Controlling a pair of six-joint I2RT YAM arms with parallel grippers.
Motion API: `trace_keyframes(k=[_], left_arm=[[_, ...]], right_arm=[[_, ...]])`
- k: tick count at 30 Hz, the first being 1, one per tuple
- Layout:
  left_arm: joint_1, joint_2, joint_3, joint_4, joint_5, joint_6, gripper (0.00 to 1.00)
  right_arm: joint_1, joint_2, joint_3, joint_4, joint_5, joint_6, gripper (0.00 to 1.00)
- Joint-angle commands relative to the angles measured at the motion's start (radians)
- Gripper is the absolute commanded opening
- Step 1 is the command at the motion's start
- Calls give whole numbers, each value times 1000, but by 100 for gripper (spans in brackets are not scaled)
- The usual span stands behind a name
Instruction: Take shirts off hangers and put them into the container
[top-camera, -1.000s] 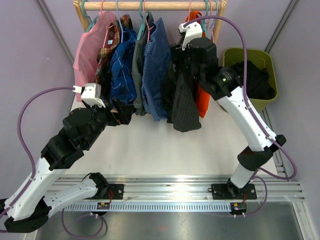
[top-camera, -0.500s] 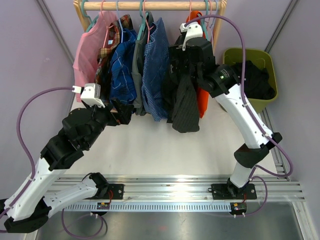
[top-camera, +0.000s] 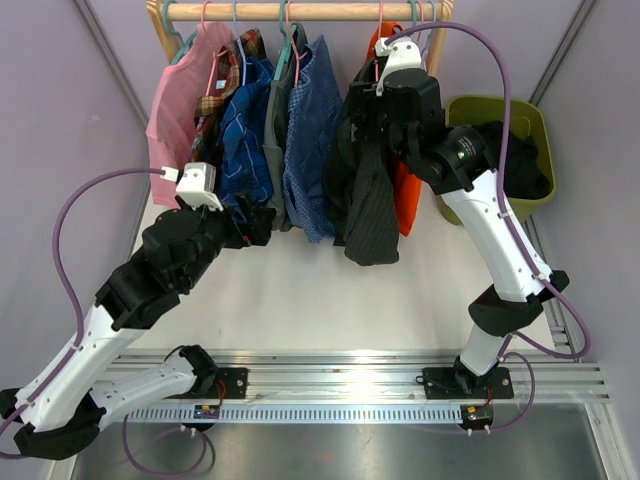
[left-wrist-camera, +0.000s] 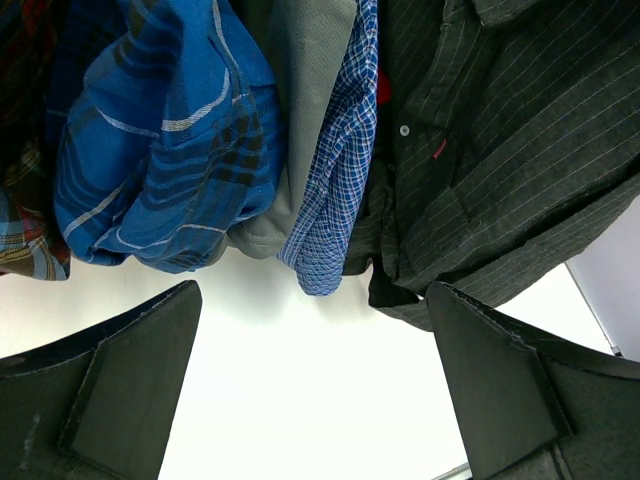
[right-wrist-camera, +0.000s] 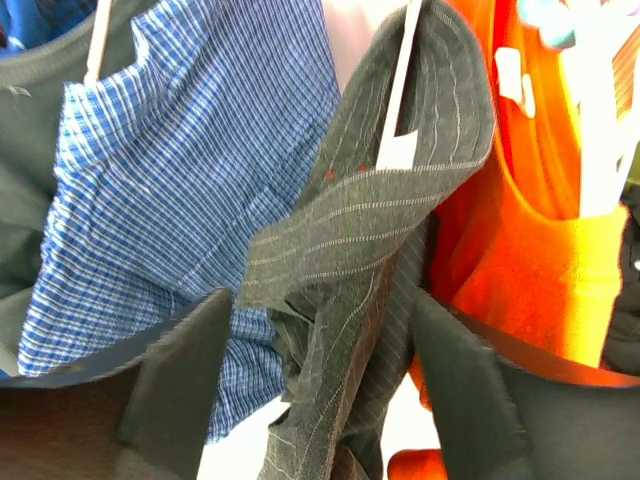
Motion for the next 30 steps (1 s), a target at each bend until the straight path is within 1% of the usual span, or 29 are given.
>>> trace_keyframes(k=[1, 4, 5, 7, 8, 9, 15, 20, 21, 25, 30], left_arm=[[-4, -6, 8, 55, -5, -8, 99], [-4, -6, 7, 55, -6, -9, 99], [-2, -6, 8, 55, -6, -9, 99], [-4, -6, 8, 52, -6, -8, 99], [-4, -6, 7, 53, -6, -9, 99], [-4, -5, 7, 53, -5, -9, 99], [-4, -12, 1, 53, -5, -11, 99], [-4, -31, -12, 52, -12, -16, 99], [-4, -34, -13, 52, -12, -14, 99], [-4, -43, -16, 49, -20, -14, 99], [-4, -45, -15, 49, -23, -13, 99]], right_arm=[[-8, 8, 37, -33, 8, 22, 77], [-8, 3, 33, -29, 14, 26, 58], [-8, -3, 32, -26, 17, 30, 42], [-8, -6, 30, -23, 23, 30, 28], [-8, -6, 32, -21, 26, 27, 17], [-10, -6, 33, -21, 31, 22, 14], [-17, 7, 40, -30, 26, 19, 0], [-20, -3, 18, 14, 28, -12, 0], [-22, -14, 4, 39, 28, -22, 0], [-20, -87, -120, 273, 43, -87, 0], [-22, -103, -131, 402, 48, -164, 0]])
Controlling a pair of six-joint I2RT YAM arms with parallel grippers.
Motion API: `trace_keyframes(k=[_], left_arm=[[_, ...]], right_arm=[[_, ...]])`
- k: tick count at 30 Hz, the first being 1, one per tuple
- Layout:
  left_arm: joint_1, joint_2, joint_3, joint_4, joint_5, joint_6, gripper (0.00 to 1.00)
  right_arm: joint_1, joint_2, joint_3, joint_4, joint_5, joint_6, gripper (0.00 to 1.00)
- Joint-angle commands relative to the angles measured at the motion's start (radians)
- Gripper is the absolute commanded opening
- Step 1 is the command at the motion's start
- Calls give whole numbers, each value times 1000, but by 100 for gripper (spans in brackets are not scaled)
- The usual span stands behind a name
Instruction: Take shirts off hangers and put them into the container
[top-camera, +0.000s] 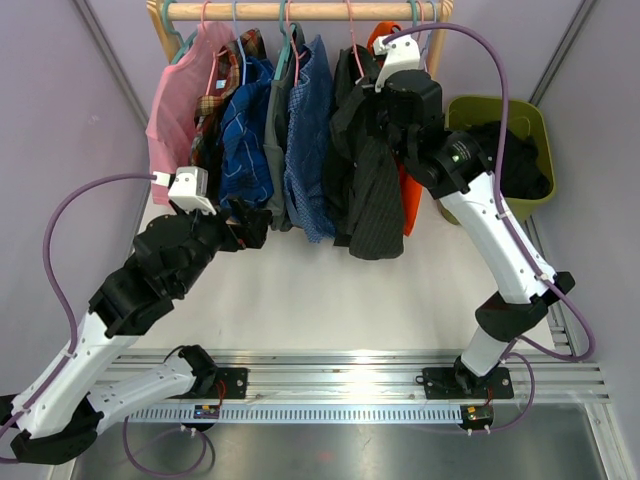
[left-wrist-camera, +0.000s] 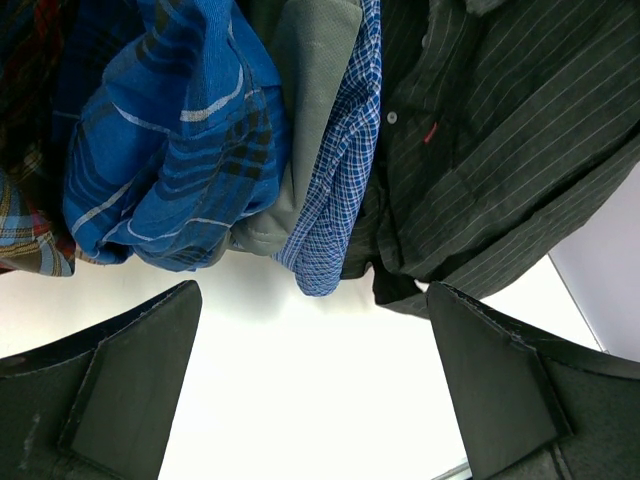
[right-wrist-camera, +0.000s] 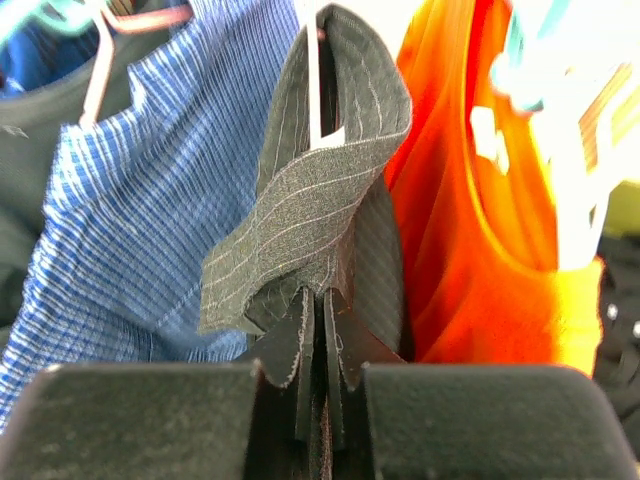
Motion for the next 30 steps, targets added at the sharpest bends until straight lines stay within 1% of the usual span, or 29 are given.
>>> trace_keyframes(k=[1, 7, 9, 10, 11, 13, 14, 18, 21, 23, 24, 25, 26, 30], left_arm=[[-2, -9, 5, 46, -22, -8, 99], [-2, -12, 7, 44, -30, -5, 99], [-4, -12, 7, 46, -31, -2, 99], [-2, -14, 5, 47, -30, -2, 99], [-2, -14, 4, 53, -28, 1, 99], [-2, -12, 4, 55, -23, 1, 99], [-2, -11, 3, 59, -22, 1, 99], [-4, -3, 8, 58, -19, -2, 99], [-2, -4, 5, 60, -19, -2, 99], [-4, -3, 7, 58, -19, -2, 99], [-2, -6, 10, 56, -19, -1, 99], [-2, -7, 10, 59, -17, -1, 99], [-2, -8, 10, 66, -13, 5, 99], [-2, -12, 11, 95, 10, 21, 99]], right_arm=[[-10, -63, -6, 283, 30, -95, 0], [-10, -143, -139, 484, 10, -124, 0], [-8, -193, -222, 538, -18, -130, 0], [-8, -219, -313, 629, -27, -133, 0], [-8, -279, -369, 686, -57, -136, 0], [-8, -325, -476, 829, -70, -144, 0], [-10, -350, -495, 852, -79, -148, 0], [-8, -355, -482, 817, -79, -152, 0], [-10, -407, -538, 826, -104, -129, 0], [-8, -445, -546, 767, -123, -96, 0], [-8, -454, -535, 724, -131, -83, 0], [-8, -462, -509, 610, -139, -46, 0], [-8, -483, -503, 560, -160, -32, 0], [-3, -600, -544, 342, -232, 71, 0]])
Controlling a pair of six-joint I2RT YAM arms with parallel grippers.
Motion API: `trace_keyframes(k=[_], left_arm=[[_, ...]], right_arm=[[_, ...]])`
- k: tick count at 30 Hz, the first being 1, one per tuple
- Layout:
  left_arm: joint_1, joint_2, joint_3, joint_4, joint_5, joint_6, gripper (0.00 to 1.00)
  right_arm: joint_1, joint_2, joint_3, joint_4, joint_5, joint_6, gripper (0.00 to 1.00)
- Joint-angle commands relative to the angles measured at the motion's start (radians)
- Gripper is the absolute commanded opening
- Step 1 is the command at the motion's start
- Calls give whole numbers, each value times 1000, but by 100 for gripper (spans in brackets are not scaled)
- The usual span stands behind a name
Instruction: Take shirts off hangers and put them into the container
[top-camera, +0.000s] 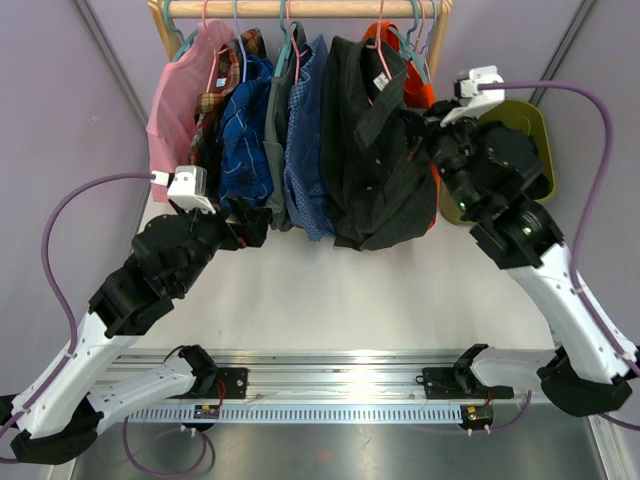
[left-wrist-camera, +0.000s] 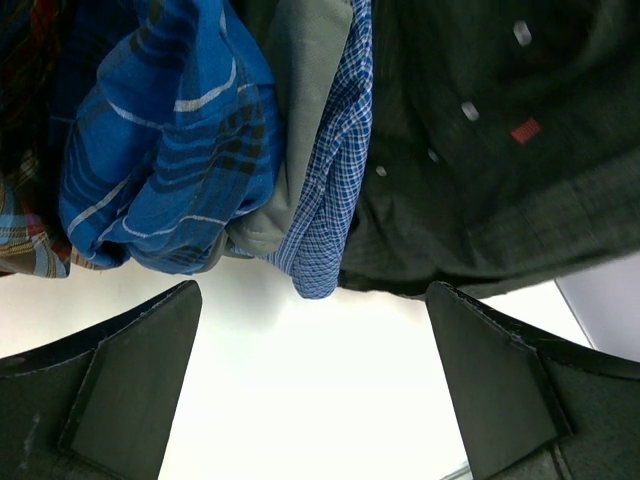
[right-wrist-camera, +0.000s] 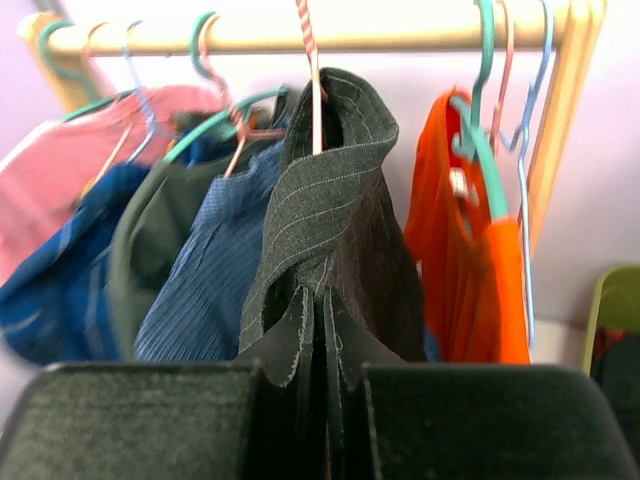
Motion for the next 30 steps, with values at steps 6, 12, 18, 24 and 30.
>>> trace_keyframes(k=[6, 12, 18, 24, 30], left_arm=[[-2, 10, 36, 136, 106, 29, 99], [-4, 108, 72, 249, 318, 13, 99], [-76, 196, 97, 412, 438, 12, 99], [-175, 368, 192, 447, 354, 27, 99], [-208, 434, 197, 495, 259, 2, 99]], right_arm=[[4, -311, -59, -350, -217, 205, 0], [4, -350, -189, -452, -417, 277, 0], [5, -442, -264, -530, -414, 315, 0], [4, -512, -364, -510, -463, 369, 0], [5, -533, -366, -501, -466, 364, 0]])
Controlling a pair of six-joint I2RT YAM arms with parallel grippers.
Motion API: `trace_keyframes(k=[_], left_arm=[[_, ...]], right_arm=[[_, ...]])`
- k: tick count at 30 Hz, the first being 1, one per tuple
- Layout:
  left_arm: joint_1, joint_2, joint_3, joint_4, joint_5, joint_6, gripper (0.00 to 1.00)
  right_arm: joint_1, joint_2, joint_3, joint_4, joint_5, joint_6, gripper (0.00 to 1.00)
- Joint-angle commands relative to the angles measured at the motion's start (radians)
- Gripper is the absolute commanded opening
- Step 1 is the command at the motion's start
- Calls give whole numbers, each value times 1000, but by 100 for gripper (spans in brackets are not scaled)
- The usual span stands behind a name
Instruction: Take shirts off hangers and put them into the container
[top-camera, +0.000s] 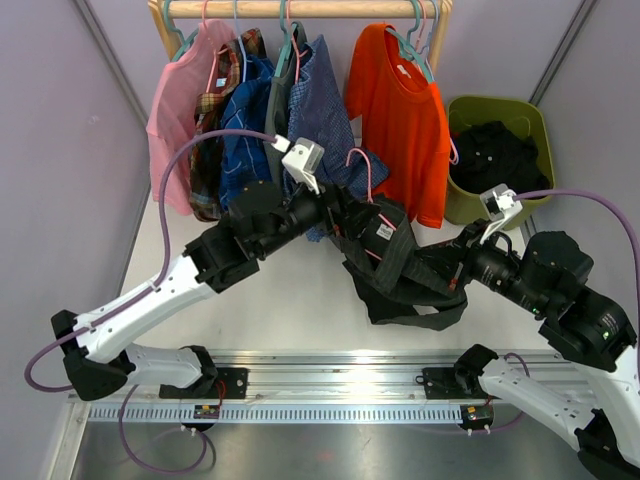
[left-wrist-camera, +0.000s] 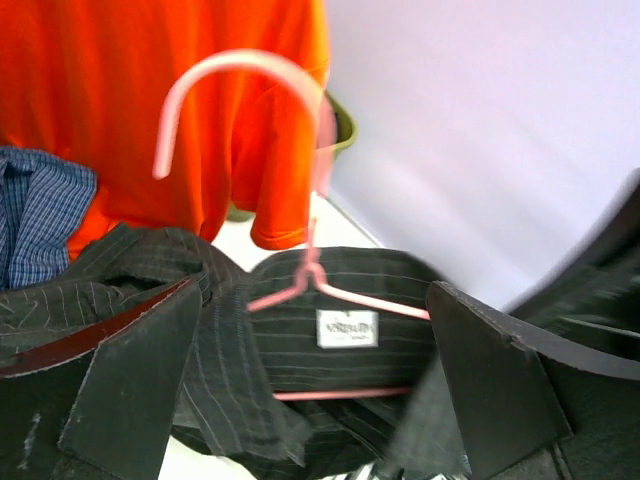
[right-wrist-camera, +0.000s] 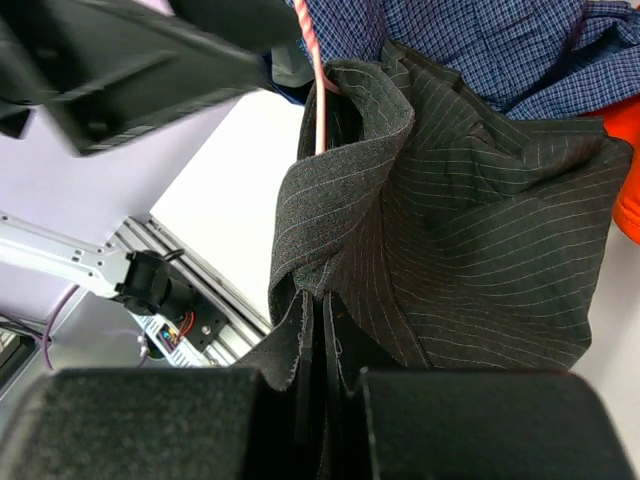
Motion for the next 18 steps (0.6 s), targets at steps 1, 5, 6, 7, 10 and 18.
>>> trace_keyframes(k=[1, 5, 6, 7, 10, 18], left_arm=[[-15, 46, 51, 79, -81, -16, 99], [-31, 102, 80, 67, -122, -22, 99], [-32, 106, 80, 72, -130, -22, 99], [-38, 109, 80, 76, -145, -22, 99], [-51, 112, 72, 99, -172, -12, 95], [-72, 154, 124, 90, -218, 19, 0]], right_arm=[[3, -8, 11, 65, -45, 18, 0], [4, -8, 13, 77, -54, 10, 0], [4, -8, 11, 78, -54, 12, 0], [4, -8, 11, 80, -57, 12, 0], [4, -11, 10, 75, -58, 10, 0], [4, 3, 50, 16, -36, 0, 0]])
